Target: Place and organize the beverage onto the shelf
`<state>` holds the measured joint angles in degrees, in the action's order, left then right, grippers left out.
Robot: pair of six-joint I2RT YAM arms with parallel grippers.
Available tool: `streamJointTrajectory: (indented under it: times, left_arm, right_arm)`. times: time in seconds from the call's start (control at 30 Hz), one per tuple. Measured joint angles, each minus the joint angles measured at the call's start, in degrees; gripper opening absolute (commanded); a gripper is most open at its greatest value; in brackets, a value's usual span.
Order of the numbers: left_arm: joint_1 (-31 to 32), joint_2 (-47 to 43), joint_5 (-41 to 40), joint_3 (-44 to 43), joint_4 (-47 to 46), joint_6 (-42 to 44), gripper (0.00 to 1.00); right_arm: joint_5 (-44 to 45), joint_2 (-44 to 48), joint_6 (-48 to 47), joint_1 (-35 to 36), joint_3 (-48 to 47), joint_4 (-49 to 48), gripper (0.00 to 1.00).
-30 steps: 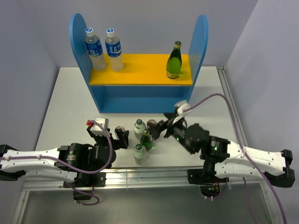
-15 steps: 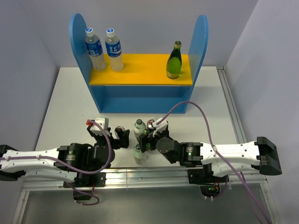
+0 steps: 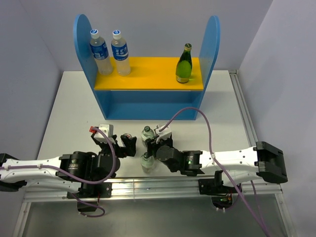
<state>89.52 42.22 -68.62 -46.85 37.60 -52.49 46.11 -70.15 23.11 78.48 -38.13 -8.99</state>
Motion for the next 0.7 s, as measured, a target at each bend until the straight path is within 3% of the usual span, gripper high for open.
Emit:
streamJointTrajectory:
  times: [0.1,0.23,0.4,0.43,0.5,0.7]
  left_arm:
    - [0.0,-0.4,0.0,0.3,0.1,-0.6,0.99]
    - [0.0,-0.4,0.0,0.7,0.3,-0.8,0.99]
    - [0.0,-0.3,0.0,0.7,0.4,-0.8,0.99]
    - [0.0,-0.3,0.0,0.7,0.4,-0.8,0.99]
    - [0.0,-0.3,0.0,0.7,0.4,-0.9,0.99]
    - [0.0,-0.4,0.0,0.7,1.3,-1.4,0.99]
  right_arm:
    - [1.3,-0.5,0.4,-0.3,0.0,-0.3,0.60]
    - [1.8,-0.6,0.9,-0.9,0.0,-0.7,0.37]
    - [2.6,-1.3,0.4,-1.6,0.0,-1.8,0.20]
    - [2.6,-1.5,0.2,-1.7,-0.1,-2.1,0.10]
    - [2.6,-1.8,-0.3,-1.7,-0.2,-2.6,0.02]
    - [1.1,-1.7,-1.3,-2.0,-1.2,-0.8,0.00]
